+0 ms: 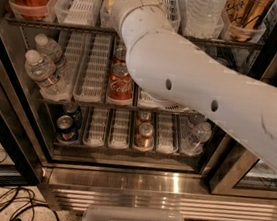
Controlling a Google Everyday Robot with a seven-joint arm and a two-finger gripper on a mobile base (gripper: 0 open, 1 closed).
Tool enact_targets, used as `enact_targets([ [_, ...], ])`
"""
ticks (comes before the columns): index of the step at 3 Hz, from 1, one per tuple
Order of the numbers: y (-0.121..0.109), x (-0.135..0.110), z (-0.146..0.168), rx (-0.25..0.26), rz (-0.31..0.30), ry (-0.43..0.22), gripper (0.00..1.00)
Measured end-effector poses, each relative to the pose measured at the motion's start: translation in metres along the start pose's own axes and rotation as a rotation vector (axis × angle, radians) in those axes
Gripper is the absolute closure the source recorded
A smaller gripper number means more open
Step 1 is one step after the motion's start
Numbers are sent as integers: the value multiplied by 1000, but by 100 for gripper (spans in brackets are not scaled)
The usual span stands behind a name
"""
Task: Pick redbull can from top shelf of fridge
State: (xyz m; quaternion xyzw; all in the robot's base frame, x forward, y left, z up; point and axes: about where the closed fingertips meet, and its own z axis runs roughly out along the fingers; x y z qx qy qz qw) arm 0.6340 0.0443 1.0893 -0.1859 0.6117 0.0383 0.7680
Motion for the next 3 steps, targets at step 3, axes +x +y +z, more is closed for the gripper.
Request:
enact_targets([
  [3,2,-22,-6,-8,45,-48,100],
])
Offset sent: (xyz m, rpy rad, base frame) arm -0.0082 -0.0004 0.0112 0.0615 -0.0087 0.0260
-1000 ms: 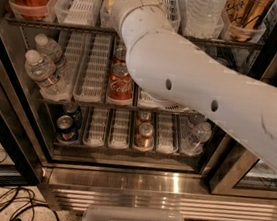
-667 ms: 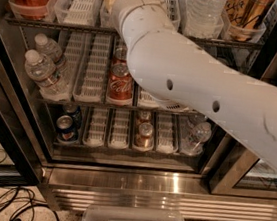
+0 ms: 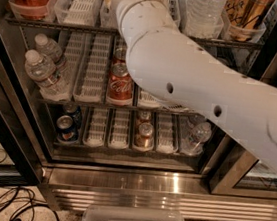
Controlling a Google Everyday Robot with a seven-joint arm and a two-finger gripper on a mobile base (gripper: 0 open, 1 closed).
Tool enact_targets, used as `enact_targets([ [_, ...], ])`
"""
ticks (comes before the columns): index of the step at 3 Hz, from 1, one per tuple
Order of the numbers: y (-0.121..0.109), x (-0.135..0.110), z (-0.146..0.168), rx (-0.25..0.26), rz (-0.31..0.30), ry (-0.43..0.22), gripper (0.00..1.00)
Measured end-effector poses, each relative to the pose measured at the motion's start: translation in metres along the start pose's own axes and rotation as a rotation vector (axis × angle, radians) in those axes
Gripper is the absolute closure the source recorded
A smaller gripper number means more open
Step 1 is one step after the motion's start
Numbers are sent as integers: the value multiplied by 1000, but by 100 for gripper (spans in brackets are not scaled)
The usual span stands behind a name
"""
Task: Pick redbull can from top shelf of fridge
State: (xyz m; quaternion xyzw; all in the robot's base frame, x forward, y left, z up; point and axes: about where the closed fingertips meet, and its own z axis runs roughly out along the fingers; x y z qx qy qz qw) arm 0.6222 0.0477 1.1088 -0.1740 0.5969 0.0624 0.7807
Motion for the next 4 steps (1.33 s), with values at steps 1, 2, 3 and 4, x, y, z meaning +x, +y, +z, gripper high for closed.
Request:
enact_targets([
  [1,0,-11,-4,0,6,-31,100],
  [2,-1,-26,-9,0,4,-71,100],
  [3,-5,-42,-20,4,4,-110,100],
  [4,-9,-51,-38,-5,44,-95,100],
])
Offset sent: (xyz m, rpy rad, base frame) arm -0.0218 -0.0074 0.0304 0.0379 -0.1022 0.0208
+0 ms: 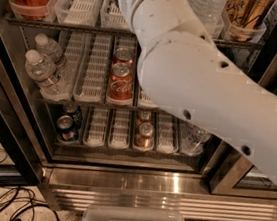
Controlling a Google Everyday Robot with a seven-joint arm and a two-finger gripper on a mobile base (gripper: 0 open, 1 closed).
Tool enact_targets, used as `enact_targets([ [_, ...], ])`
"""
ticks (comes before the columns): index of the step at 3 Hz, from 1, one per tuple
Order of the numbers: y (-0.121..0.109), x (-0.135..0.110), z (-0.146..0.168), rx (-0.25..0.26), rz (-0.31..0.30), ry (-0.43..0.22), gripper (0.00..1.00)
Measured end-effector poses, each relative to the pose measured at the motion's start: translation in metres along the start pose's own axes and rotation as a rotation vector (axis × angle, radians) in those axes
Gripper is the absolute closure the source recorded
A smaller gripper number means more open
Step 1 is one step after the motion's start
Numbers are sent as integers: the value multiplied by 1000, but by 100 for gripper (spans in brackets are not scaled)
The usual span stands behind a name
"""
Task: Pick redbull can from top shelf of fridge
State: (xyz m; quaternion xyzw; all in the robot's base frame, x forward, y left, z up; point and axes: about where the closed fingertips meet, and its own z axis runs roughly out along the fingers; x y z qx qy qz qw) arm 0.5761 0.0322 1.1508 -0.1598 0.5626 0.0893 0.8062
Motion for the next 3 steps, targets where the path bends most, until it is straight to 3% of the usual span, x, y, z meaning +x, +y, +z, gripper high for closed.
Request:
enact_targets([
  [1,-5,22,-30,-14,102,132,100],
  [2,-4,59,-65,-21,280,307,100],
  [3,4,81,-90,-61,418,441,100],
])
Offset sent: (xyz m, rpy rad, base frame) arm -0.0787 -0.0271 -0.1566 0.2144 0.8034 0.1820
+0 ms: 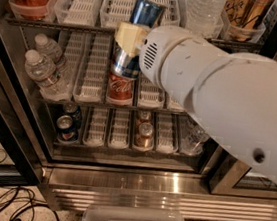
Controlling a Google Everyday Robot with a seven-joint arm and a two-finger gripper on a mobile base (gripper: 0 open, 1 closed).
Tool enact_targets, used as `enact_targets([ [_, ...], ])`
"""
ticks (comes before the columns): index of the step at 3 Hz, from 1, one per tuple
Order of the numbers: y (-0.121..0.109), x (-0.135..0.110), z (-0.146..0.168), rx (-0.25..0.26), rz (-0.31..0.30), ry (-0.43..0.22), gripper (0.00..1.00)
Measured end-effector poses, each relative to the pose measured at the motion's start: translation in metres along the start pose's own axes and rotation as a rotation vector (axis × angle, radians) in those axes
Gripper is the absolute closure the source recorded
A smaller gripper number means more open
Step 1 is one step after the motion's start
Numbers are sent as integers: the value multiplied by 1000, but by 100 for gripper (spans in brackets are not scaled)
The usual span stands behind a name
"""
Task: Pick redbull can from top shelf of fridge
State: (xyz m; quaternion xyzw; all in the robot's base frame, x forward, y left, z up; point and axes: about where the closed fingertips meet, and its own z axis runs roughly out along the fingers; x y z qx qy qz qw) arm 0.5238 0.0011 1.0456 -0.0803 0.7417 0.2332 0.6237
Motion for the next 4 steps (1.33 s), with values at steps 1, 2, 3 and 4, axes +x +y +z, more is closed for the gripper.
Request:
enact_targets([
  [1,-1,17,-4,-68,87,112,100],
  [2,-8,29,-9,-127,143,210,100],
  [3,-8,30,-11,-200,151,274,100],
  [4,-7,24,-12,-295,131,309,100],
])
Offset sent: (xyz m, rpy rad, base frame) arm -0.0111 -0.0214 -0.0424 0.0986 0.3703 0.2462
